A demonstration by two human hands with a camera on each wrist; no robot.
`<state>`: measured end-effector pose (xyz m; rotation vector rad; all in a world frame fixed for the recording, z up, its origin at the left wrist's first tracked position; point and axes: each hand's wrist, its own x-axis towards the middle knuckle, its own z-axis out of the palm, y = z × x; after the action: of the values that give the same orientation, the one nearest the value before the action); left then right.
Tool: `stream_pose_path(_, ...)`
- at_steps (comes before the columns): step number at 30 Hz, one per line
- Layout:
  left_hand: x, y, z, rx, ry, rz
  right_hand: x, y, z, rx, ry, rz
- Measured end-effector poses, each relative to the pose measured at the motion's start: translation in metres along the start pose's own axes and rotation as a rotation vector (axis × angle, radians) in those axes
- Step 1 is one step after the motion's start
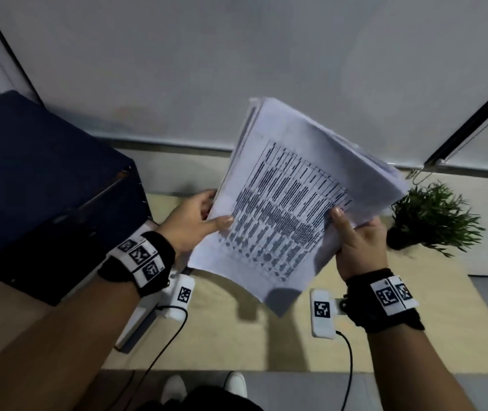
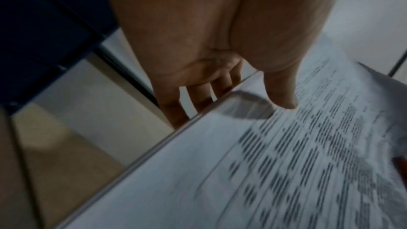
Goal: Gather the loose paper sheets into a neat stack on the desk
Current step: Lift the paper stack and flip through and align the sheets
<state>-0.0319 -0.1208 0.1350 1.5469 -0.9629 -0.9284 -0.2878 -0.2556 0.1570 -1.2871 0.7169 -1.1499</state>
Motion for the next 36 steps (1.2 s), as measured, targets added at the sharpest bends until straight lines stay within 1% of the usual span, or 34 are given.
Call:
stream_pose_path(2, 0.002, 0.014, 0.008, 0.030, 0.013, 0.071, -0.002, 0.000, 0.002, -0.086, -0.028, -0.055)
stream_pose_path(3, 0.003, 0.019, 0.014, 0.016, 0.064, 0.114, -0.004, 0.002, 0.004, -0.126, -0.040, -0.071)
stream_pose_path(5, 0.005, 0.022, 0.023, -0.022, 0.236, 0.181, -0.008, 0.004, 0.013, -0.209, -0.037, -0.057)
stream_pose_path(7, 0.003, 0.020, 0.027, -0.069, 0.398, 0.223, -0.013, 0.004, 0.023, -0.281, -0.031, -0.091)
stream_pose_path(8, -0.001, 0.019, 0.028, -0.089, 0.450, 0.236, -0.016, 0.002, 0.026, -0.303, -0.022, -0.126)
stream_pose_path(10, -0.007, 0.020, 0.029, -0.123, 0.487, 0.277, -0.021, 0.000, 0.029, -0.307, -0.010, -0.228)
stream_pose_path(12, -0.016, 0.016, 0.029, -0.110, 0.478, 0.299, -0.029, 0.001, 0.029, -0.332, 0.010, -0.270)
stream_pose_path(13, -0.019, 0.009, 0.029, -0.081, 0.452, 0.282, -0.034, 0.006, 0.028, -0.359, 0.026, -0.253)
stream_pose_path(16, -0.029, -0.017, 0.032, -0.036, 0.311, 0.148, -0.047, 0.027, 0.023, -0.363, 0.052, -0.100)
stream_pose_path(18, -0.029, -0.025, 0.033, -0.131, 0.278, 0.120, -0.049, 0.034, 0.021, -0.322, 0.073, -0.077)
stream_pose_path(20, -0.026, -0.024, 0.034, -0.202, 0.268, 0.159, -0.046, 0.034, 0.023, -0.291, 0.091, -0.086)
stream_pose_path(21, -0.025, -0.020, 0.036, -0.202, 0.266, 0.182, -0.045, 0.031, 0.025, -0.295, 0.086, -0.106)
stream_pose_path(23, -0.024, -0.015, 0.041, -0.174, 0.295, 0.225, -0.044, 0.025, 0.028, -0.289, 0.092, -0.148)
stream_pose_path(25, -0.025, -0.009, 0.043, -0.142, 0.340, 0.264, -0.043, 0.020, 0.029, -0.257, 0.123, -0.148)
stream_pose_path(28, -0.025, -0.013, 0.038, -0.119, 0.328, 0.307, -0.044, 0.017, 0.028, -0.242, 0.138, -0.124)
stream_pose_path(30, -0.023, -0.012, 0.035, -0.061, 0.316, 0.343, -0.042, 0.012, 0.027, -0.252, 0.168, -0.143)
stream_pose_path(33, -0.018, -0.008, 0.038, -0.046, 0.291, 0.334, -0.041, 0.005, 0.033, -0.277, 0.179, -0.205)
stream_pose_path(36, -0.015, -0.004, 0.041, -0.050, 0.320, 0.341, -0.040, 0.002, 0.040, -0.264, 0.163, -0.237)
